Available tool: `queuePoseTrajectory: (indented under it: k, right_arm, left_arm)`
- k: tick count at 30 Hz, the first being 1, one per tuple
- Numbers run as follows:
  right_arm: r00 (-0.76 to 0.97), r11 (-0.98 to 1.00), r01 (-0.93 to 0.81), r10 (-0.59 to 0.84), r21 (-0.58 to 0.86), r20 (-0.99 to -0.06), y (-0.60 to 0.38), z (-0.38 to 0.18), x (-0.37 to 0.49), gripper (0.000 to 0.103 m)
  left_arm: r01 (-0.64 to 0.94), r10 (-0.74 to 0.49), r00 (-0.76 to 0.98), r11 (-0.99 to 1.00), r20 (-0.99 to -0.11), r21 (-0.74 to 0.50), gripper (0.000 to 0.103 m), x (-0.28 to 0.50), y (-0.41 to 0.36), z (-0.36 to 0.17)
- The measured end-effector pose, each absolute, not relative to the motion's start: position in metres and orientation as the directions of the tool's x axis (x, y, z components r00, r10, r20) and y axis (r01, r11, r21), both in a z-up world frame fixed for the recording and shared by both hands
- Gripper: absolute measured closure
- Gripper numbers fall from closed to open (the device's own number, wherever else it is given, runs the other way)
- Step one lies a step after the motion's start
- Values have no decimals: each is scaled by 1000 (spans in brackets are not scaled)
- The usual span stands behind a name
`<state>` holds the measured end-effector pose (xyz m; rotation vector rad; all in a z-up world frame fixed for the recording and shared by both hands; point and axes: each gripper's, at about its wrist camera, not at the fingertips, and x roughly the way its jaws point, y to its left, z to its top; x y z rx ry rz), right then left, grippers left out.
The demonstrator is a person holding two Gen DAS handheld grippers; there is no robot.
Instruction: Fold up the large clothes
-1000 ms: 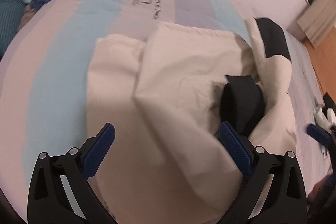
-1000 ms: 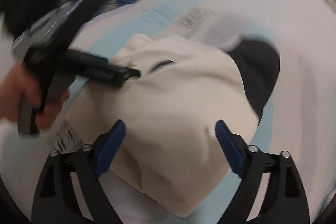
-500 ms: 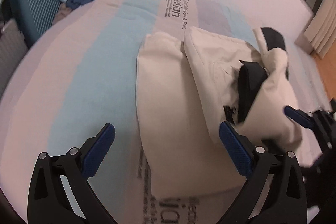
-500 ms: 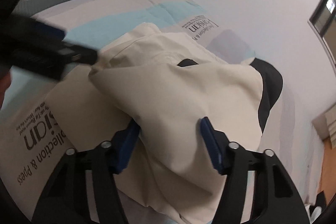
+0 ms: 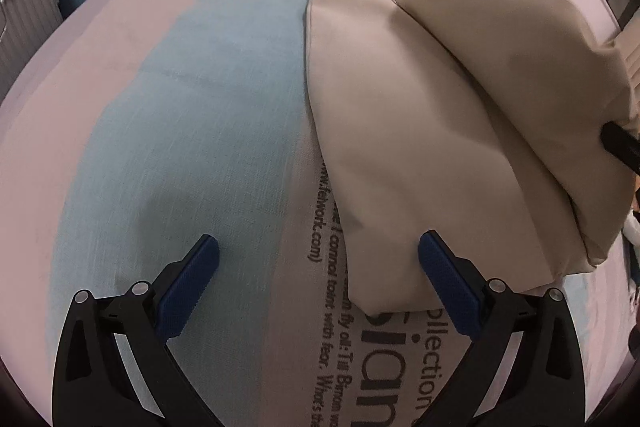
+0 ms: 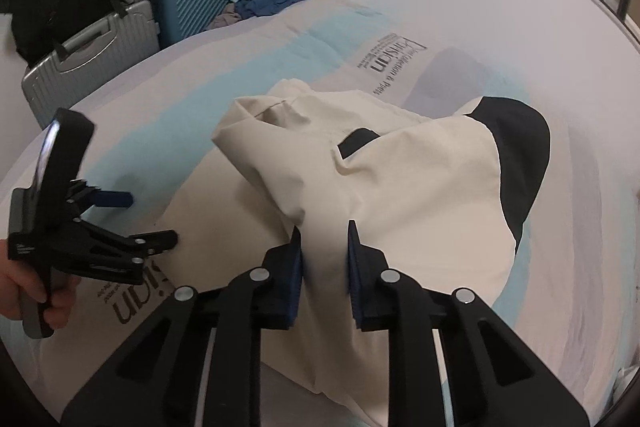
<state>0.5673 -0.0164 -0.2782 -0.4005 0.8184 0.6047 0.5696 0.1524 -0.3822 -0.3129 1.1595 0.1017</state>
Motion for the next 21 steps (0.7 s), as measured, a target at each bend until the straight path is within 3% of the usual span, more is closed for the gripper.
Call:
queuePoseTrajectory:
  k: [10,21]
  right_arm:
    - [488,609,-778,426,-157,-762,30,-274,518,88]
    - [405,537,-834,446,-123,-798,57,-313,505,88]
  left_arm:
    - [-261,-84,425,942,-901,-211,9,573,159,-379]
    - [-328,34,436,937,-899,-123,9,541,208,-341]
